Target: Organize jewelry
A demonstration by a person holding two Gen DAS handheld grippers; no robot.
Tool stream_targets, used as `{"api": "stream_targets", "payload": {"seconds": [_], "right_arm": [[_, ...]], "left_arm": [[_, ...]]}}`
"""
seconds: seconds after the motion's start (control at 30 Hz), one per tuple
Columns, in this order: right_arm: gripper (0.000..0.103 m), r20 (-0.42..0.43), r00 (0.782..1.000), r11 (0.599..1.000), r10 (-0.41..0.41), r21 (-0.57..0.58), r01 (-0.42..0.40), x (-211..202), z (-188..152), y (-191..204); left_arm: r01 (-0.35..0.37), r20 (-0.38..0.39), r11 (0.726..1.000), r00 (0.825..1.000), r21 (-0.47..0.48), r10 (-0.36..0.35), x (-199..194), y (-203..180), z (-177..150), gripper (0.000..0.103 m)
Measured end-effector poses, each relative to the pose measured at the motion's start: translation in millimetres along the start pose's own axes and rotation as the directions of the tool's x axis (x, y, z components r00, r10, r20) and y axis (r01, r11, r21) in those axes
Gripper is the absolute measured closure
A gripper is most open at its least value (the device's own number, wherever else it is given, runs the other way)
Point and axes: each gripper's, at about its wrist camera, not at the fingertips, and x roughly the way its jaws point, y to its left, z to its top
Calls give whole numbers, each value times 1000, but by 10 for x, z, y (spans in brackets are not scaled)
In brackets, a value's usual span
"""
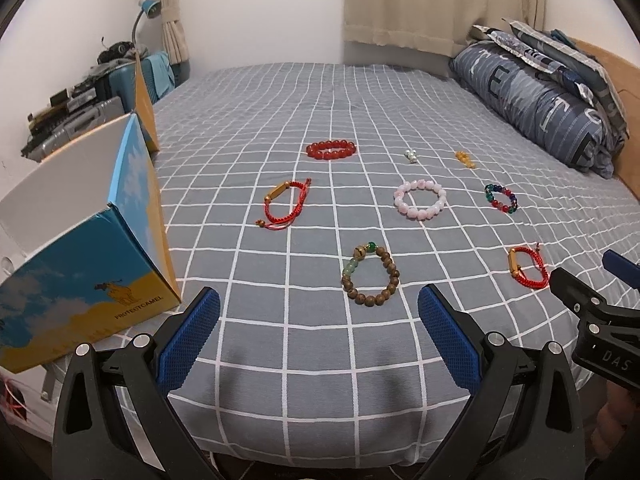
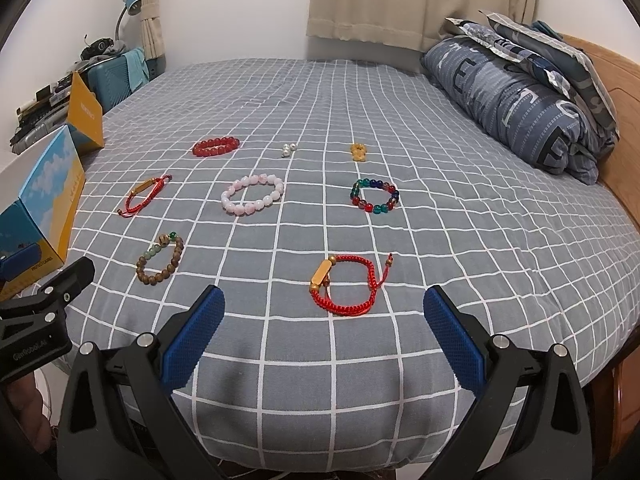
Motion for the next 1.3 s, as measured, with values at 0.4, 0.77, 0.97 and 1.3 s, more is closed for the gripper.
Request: {"api": "stream_targets", "payload": {"seconds": [0.4, 0.77, 0.97, 1.3], "right_arm": [[7, 13, 1000, 1000, 10, 1, -10, -7, 61, -20], [7, 7, 1000, 1000, 10, -4, -10, 22, 54, 3], [7, 6, 1000, 1000, 10, -7, -10, 27, 50, 16], [7, 5, 1000, 1000, 10, -5, -10, 32, 52, 19]], "left_arm": [[-15, -6, 1000, 1000, -19, 14, 8, 3, 23, 6], [-24, -3, 1000, 1000, -15, 24, 24, 11, 22, 6], [-25, -5, 1000, 1000, -19, 24, 33, 31, 20, 6], [-37, -5, 999, 999, -18, 37, 39, 45, 17, 6]]}}
